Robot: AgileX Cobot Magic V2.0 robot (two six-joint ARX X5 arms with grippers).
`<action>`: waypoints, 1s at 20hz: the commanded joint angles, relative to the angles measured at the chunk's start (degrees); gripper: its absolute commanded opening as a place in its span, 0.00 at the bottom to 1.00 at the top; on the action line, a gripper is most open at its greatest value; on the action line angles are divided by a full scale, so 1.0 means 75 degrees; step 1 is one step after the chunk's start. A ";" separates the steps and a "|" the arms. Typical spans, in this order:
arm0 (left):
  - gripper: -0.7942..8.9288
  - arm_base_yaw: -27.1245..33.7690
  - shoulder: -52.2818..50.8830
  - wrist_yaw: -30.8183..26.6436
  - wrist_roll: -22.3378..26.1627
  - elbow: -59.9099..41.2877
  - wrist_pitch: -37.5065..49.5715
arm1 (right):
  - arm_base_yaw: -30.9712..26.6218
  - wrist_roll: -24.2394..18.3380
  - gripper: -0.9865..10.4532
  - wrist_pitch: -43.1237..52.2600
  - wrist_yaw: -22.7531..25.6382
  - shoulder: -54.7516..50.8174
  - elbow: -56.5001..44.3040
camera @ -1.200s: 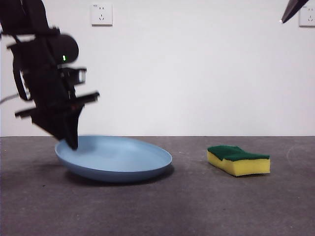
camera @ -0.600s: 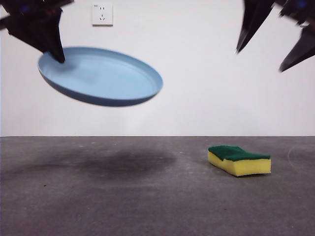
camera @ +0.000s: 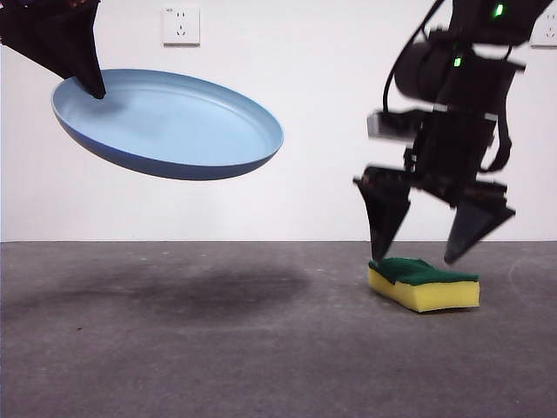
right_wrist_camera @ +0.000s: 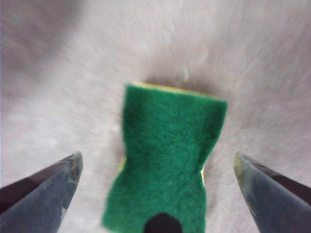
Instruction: Pick up the plate,pick up the cloth,clean the plate with the cloth
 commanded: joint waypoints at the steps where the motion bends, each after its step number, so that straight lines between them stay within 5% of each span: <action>1: 0.07 -0.0020 0.0017 0.0029 0.0087 -0.0070 -0.0047 | 0.0000 -0.0090 0.55 0.0076 0.0026 0.0350 -0.0012; 4: 0.07 -0.0020 0.0017 0.0029 0.0090 -0.0070 -0.0108 | -0.0009 -0.0085 0.52 0.0122 0.0026 0.0580 -0.0012; 10: 0.07 -0.0020 0.0017 0.0023 0.0093 -0.0070 -0.0140 | -0.0003 -0.0079 0.09 0.0149 0.0020 0.0574 -0.0012; 17: 0.07 -0.0020 0.0262 -0.0376 0.0052 -0.0070 0.0251 | 0.0067 0.0761 0.07 0.0157 -0.0216 -0.0927 0.0000; 20: 0.07 -0.0038 0.0694 -0.0326 -0.0032 -0.0070 0.0262 | 0.0195 0.1346 0.07 0.0341 -0.1941 -0.1976 0.0000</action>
